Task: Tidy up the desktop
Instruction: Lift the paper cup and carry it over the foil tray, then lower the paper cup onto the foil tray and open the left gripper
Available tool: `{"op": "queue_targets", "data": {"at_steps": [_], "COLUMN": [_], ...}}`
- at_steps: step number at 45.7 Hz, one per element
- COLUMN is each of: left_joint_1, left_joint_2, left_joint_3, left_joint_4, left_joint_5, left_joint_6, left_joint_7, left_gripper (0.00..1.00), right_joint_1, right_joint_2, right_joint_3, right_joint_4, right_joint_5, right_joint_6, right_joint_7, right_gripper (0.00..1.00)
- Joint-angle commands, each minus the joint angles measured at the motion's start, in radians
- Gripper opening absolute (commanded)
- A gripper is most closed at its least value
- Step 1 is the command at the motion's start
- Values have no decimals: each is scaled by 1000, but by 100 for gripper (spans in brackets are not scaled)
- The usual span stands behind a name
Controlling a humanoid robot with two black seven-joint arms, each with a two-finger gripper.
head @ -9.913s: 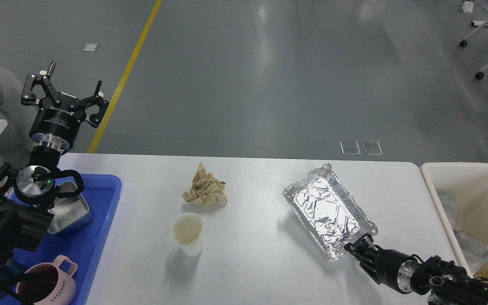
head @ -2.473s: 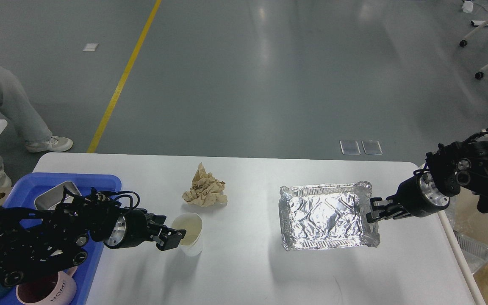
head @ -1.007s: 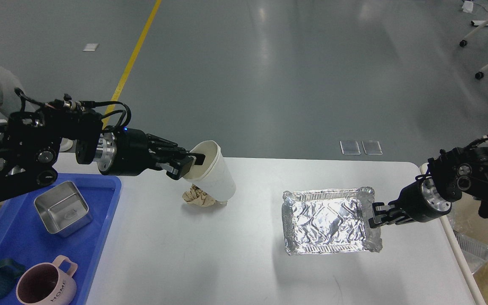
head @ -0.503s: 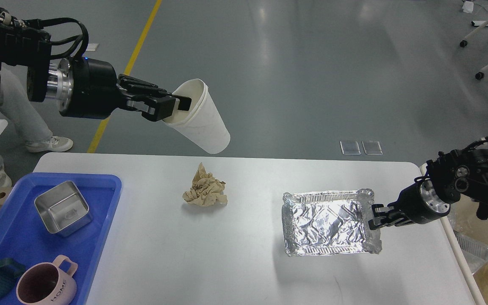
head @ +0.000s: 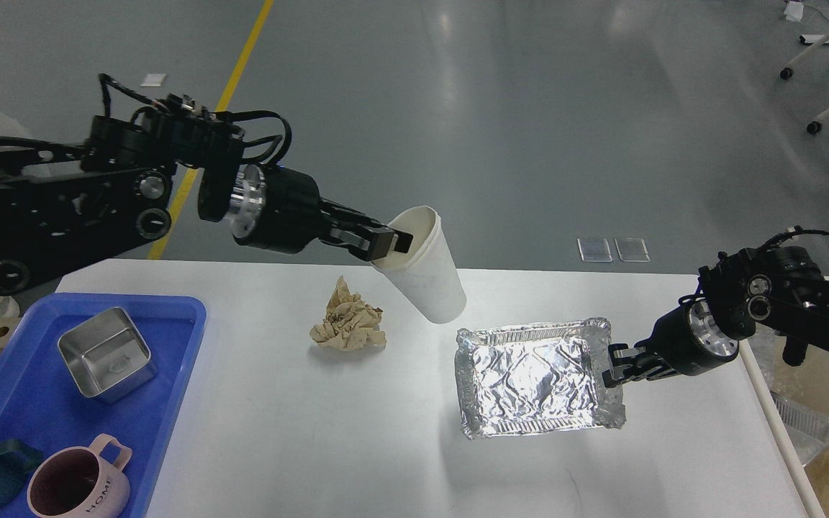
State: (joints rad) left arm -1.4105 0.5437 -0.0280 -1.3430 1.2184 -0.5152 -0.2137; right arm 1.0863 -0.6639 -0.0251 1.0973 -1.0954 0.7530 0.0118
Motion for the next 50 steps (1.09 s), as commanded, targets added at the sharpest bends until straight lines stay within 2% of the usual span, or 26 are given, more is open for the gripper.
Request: {"op": "queue_targets", "data": {"at_steps": [1, 18, 25, 38, 44, 50], "left_joint_1": [36, 107, 153, 199, 206, 216], "left_joint_2": [-140, -369, -476, -571, -577, -577], "left_joint_3": [0, 3, 3, 2, 2, -1], "left_joint_4": [90, 286, 403, 455, 458, 461], "left_joint_5": [29, 115, 128, 118, 115, 108], "left_joint_6": [7, 9, 40, 109, 110, 113], "left_joint_7": [5, 8, 7, 7, 8, 13], "left_gripper": [2, 2, 3, 6, 13, 28], "right_joint_1": [4, 20, 38, 50, 52, 52], "right_joint_2": [7, 18, 26, 32, 32, 32], "right_joint_3": [-1, -4, -4, -4, -6, -6], "right_joint_4": [0, 1, 4, 4, 4, 3], "right_joint_5": [0, 0, 2, 15, 15, 15], "right_joint_6": [0, 11, 29, 38, 38, 38], "right_joint_7": [0, -1, -1, -1, -1, -1], "right_gripper": [0, 0, 0, 0, 0, 0]}}
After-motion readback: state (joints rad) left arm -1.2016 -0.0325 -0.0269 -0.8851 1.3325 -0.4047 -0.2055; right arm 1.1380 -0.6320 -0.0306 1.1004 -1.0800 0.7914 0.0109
